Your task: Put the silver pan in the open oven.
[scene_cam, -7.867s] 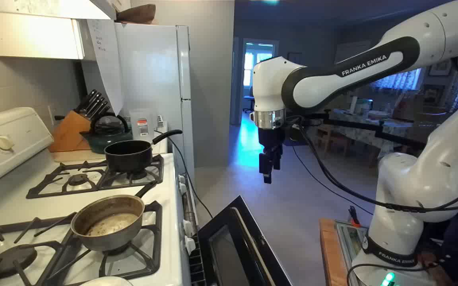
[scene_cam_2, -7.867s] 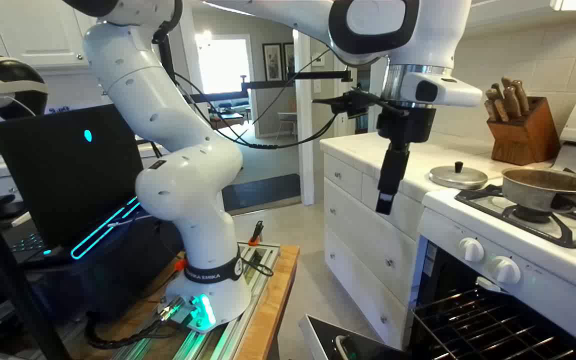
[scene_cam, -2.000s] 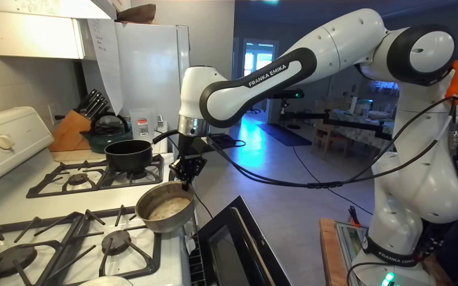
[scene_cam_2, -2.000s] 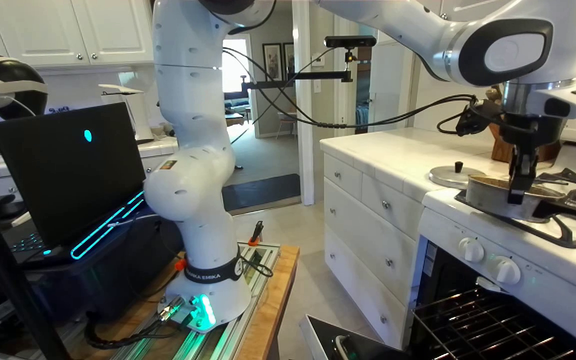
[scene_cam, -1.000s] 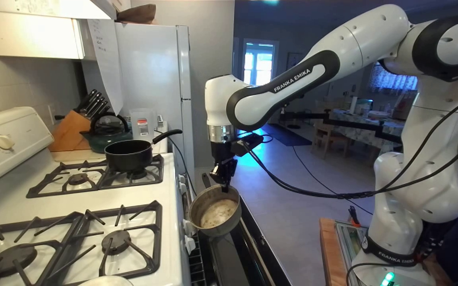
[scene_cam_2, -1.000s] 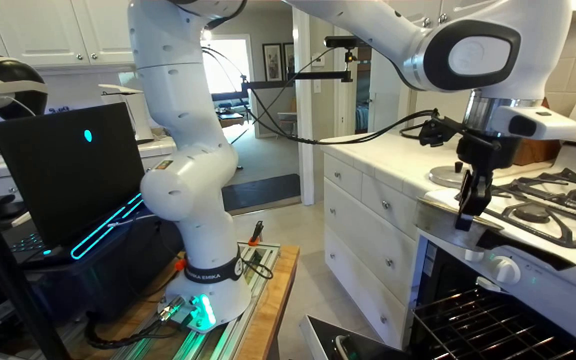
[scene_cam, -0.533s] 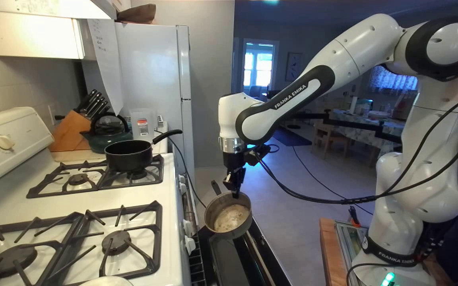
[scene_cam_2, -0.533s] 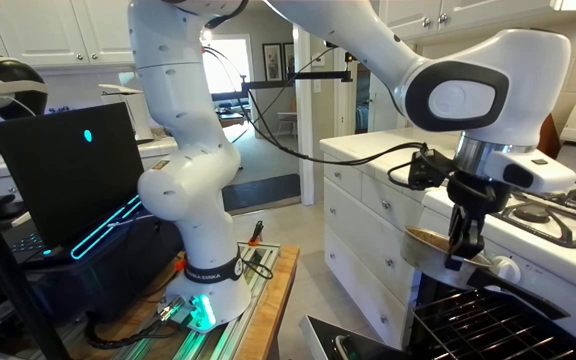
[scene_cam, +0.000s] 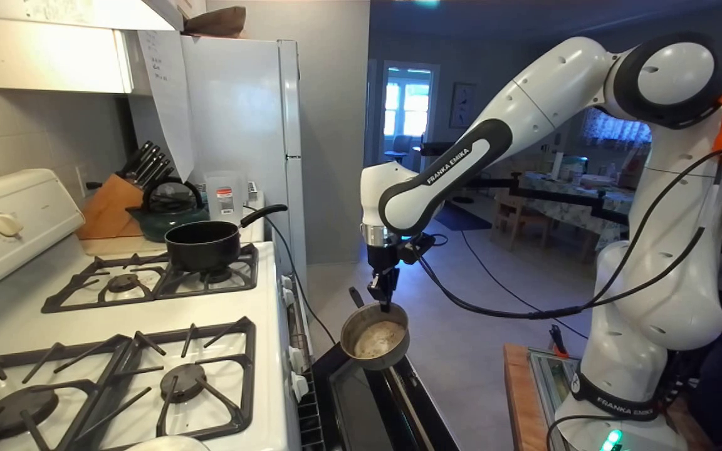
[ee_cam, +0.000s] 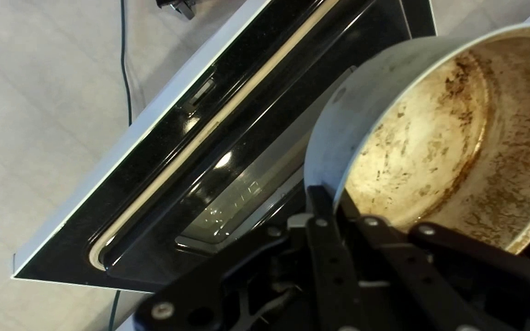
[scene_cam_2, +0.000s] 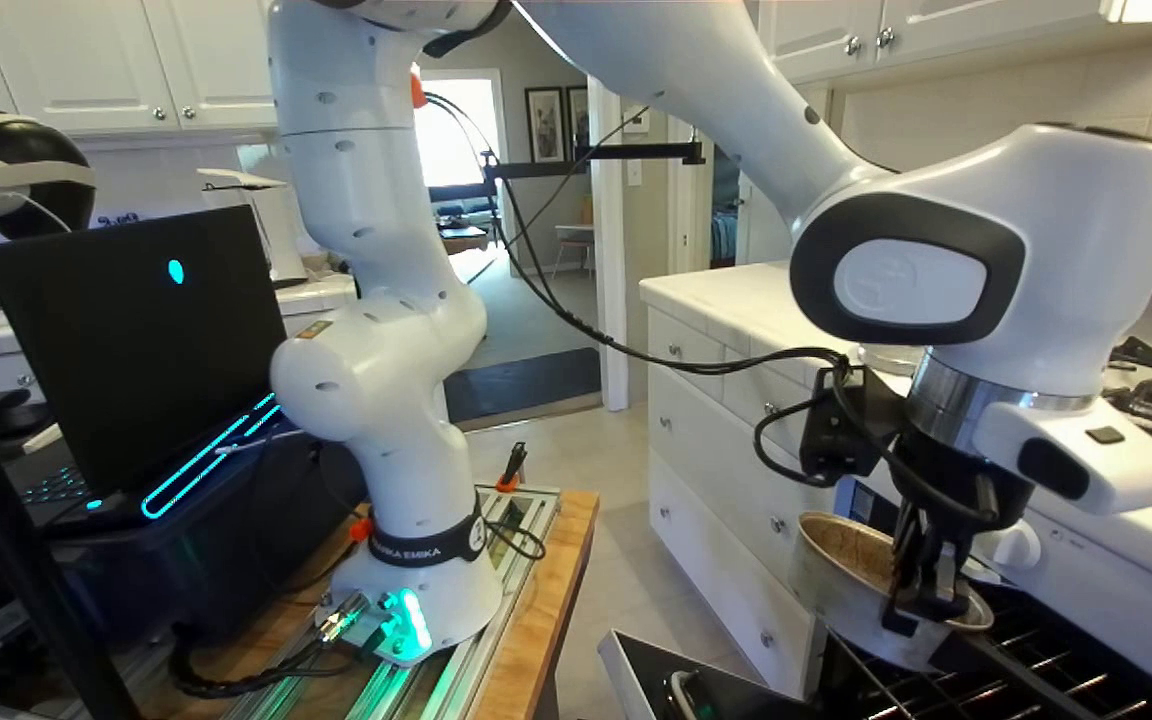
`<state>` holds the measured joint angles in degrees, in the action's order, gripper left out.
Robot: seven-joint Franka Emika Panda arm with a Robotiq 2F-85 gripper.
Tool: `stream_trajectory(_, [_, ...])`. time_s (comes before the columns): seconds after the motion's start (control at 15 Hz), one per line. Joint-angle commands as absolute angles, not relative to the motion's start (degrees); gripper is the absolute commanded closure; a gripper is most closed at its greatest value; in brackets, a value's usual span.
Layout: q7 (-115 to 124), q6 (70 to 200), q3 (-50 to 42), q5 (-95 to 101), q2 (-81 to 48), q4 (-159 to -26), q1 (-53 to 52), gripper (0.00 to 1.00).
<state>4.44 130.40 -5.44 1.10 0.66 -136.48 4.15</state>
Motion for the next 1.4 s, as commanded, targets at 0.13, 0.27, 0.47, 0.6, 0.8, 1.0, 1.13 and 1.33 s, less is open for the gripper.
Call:
stream_trajectory(0.13, [4.36, 132.29, -5.71, 0.71, -1.04, -136.33, 4.85, 0.94])
stream_trajectory(0.27, [4.36, 132.46, -5.72, 0.60, -1.32, -136.26, 4.84, 0.94])
stream_trajectory(0.47, [4.36, 132.46, -5.72, 0.54, -1.32, -136.23, 4.84, 0.94])
stream_trajectory(0.6, [4.36, 132.46, -5.72, 0.52, -1.32, -136.23, 4.84, 0.94])
stream_trajectory(0.8, [4.36, 132.46, -5.72, 0.51, -1.32, -136.23, 4.84, 0.94])
stream_trajectory(1.0, [5.04, 133.63, -5.60, 0.89, -2.83, -135.44, 4.70, 0.98])
stream_trajectory(1.13, [5.49, 133.44, -5.49, 1.00, -3.95, -134.84, 4.56, 0.98])
stream_trajectory(1.33, [5.68, 134.22, -5.22, 1.38, -5.41, -134.46, 4.21, 0.98])
